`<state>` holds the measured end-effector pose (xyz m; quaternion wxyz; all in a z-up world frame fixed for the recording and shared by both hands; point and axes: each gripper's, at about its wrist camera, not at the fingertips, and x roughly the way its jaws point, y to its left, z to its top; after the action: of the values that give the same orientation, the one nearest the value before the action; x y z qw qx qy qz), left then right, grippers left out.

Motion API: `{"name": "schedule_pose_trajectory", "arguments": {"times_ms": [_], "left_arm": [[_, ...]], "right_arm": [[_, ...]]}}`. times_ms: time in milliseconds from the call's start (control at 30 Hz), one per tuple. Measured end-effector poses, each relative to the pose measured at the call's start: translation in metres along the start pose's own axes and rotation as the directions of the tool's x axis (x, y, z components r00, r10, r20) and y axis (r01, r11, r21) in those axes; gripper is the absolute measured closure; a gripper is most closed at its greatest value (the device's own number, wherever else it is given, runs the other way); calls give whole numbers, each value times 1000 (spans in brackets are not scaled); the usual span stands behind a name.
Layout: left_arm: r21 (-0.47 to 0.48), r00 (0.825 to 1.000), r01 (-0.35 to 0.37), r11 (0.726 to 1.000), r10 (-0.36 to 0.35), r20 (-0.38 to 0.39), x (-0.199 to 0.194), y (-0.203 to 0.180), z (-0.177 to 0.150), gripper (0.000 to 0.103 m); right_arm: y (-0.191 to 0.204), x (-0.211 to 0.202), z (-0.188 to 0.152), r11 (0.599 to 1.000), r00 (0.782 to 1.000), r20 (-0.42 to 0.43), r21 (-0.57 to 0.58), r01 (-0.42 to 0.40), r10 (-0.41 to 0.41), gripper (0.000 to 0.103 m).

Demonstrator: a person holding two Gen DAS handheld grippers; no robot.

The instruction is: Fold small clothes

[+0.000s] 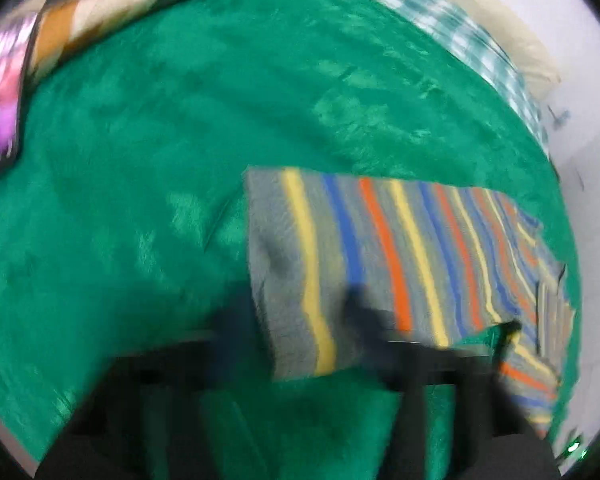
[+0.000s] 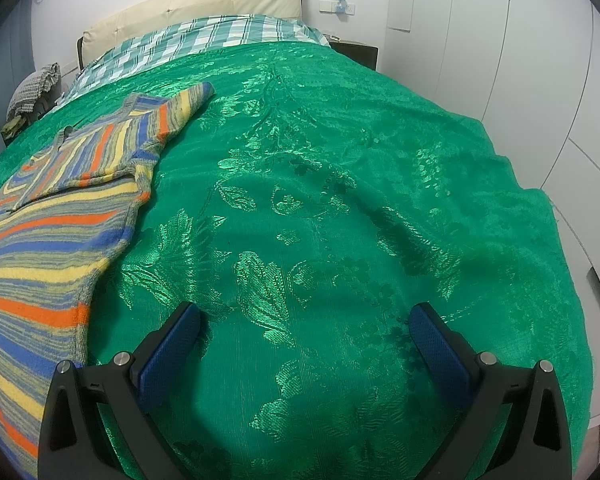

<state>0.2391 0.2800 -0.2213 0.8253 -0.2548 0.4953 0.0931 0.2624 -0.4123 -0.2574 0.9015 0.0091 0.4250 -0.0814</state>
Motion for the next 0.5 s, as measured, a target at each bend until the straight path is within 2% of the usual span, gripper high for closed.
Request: {"name": "schedule_pose_trajectory", "arguments": {"times_ms": [33,100,167,233,300,367,400,467,500], "left_arm": [[21,1000,3,1000,-3,-8,-5,-8,3,100],[120,999,-11,993,6,42,-27,-34,12,100],[264,994,-12,964,-18,109,-61,-81,22,100],[373,987,24,928,-81,140,-89,-130,28,100],[481,976,67,874,-159,152,-112,-185,28,100],[575,961,117,810,-238,139,-126,-243,21,100],[617,952,149,772,-282,123,-129,-275,13,100],[660,940,195,725,-330,85,-123,-317,-3,99],[678,938,221,701,-344,51,-116,-336,-10,94]], "right_arm": [[0,0,0,1000,1000,0,-2,3,-3,0],[0,0,0,1000,1000,0,-4,4,-4,0],[0,0,0,1000,1000,0,-5,5,-5,0],[0,0,0,1000,1000,-1,-4,4,-4,0],[0,0,1,1000,1000,0,-5,5,-5,0],[0,0,0,1000,1000,0,-5,6,-6,0],[0,1,0,1000,1000,0,-6,7,-7,0],[0,0,0,1000,1000,0,-6,7,-7,0],[-1,1,1,1000,1000,0,-6,7,-7,0]]}}
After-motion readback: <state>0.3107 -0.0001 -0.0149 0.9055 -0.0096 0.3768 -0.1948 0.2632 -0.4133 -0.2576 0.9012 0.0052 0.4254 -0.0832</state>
